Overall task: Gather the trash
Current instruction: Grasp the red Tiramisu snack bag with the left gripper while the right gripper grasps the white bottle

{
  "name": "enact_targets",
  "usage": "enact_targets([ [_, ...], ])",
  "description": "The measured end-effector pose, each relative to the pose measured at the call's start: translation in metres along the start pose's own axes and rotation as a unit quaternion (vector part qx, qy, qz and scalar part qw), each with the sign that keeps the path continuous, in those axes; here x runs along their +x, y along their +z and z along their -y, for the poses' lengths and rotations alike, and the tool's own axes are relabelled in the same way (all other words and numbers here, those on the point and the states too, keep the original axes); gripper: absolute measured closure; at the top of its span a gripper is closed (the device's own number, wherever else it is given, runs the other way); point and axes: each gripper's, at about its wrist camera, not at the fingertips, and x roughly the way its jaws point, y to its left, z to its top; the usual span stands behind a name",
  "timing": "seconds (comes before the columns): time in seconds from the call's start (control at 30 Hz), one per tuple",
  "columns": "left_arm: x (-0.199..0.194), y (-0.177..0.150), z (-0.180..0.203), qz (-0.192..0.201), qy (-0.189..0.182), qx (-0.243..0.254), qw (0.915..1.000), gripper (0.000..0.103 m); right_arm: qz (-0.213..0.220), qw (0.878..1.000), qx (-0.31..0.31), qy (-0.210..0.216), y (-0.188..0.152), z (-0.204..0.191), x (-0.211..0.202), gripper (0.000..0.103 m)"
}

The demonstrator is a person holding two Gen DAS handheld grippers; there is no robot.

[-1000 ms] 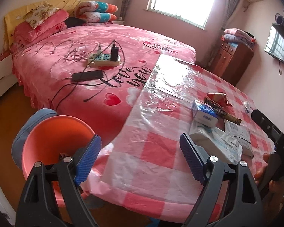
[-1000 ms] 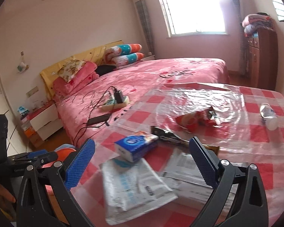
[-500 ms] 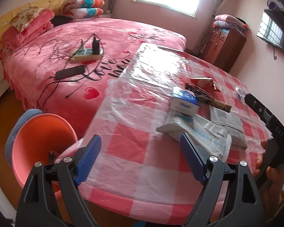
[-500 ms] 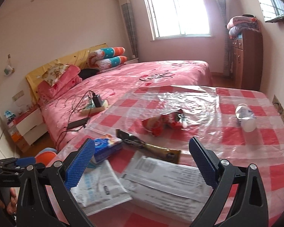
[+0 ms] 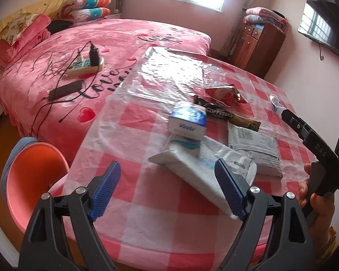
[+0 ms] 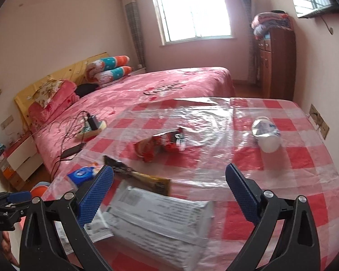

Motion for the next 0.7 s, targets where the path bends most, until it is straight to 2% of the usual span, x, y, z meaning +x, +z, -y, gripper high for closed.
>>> enact_targets([
  [0.17, 0.004, 0.019, 0.029, 0.004, -0.017, 0.041, 0.9990, 0.018, -0.024, 0.998, 0.048, -0.012, 0.003, 0.030, 0.007, 0.005],
  [0.37, 0.011, 0.048, 0.069, 0.019, -0.046, 0.105, 0.9933, 0.018, -0.048, 0.988, 0.147, -0.011, 0.007, 0.087, 0.015, 0.005],
  [0.5, 0.026, 0.069, 0.099, 0.025, -0.069, 0.165, 0.9835, 0.018, -0.054, 0.982, 0.182, 0.009, 0.012, 0.119, 0.018, 0.005],
  [0.6, 0.045, 0.081, 0.121, 0.014, -0.082, 0.213, 0.9734, 0.018, -0.058, 0.976, 0.209, 0.023, 0.018, 0.144, 0.022, 0.005],
  [0.7, 0.069, 0.092, 0.136, -0.001, -0.089, 0.252, 0.9636, 0.018, -0.061, 0.975, 0.212, 0.020, 0.027, 0.159, 0.030, 0.005],
])
